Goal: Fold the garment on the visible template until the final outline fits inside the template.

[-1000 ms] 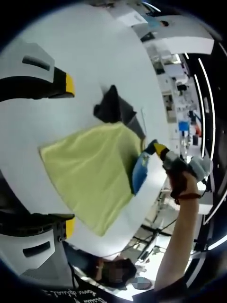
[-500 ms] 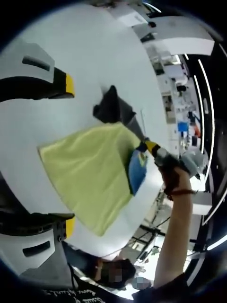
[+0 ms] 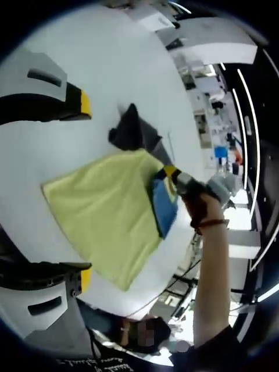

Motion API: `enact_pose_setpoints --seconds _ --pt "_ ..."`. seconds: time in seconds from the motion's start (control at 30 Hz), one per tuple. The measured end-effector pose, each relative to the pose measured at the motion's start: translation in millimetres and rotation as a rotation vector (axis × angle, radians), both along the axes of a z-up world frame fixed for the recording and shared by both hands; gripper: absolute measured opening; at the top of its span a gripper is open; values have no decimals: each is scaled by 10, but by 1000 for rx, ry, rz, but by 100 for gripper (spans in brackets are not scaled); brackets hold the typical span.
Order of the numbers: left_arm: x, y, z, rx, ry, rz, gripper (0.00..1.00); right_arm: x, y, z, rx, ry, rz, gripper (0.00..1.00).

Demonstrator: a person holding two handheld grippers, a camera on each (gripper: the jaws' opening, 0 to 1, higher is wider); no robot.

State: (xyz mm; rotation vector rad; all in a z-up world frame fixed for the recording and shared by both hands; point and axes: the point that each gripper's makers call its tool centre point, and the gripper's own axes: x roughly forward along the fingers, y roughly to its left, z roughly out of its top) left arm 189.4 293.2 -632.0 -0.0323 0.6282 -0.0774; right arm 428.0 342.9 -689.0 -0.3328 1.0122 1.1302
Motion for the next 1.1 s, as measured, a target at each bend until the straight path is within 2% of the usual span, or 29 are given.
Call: enact_pose_setpoints --seconds 0.27,0.53,0.73,0.8,1.0,1.1 --pt "48 -10 -74 1 7 -25 98 -56 36 -207 -26 31 -4 0" --pt "52 23 -115 -5 12 -25 98 -102 37 -285 -33 32 -2 0" --pt "45 14 -133 -4 19 -28 98 -215 86 -198 19 77 26 2" --pt "46 8 -135 -5 20 -28 98 -242 91 -160 31 111 14 4" --pt "61 2 -91 0 8 -29 98 -199 33 -72 47 95 6 9" --pt "67 6 -72 2 2 -25 99 -120 -47 -50 46 78 -16 16"
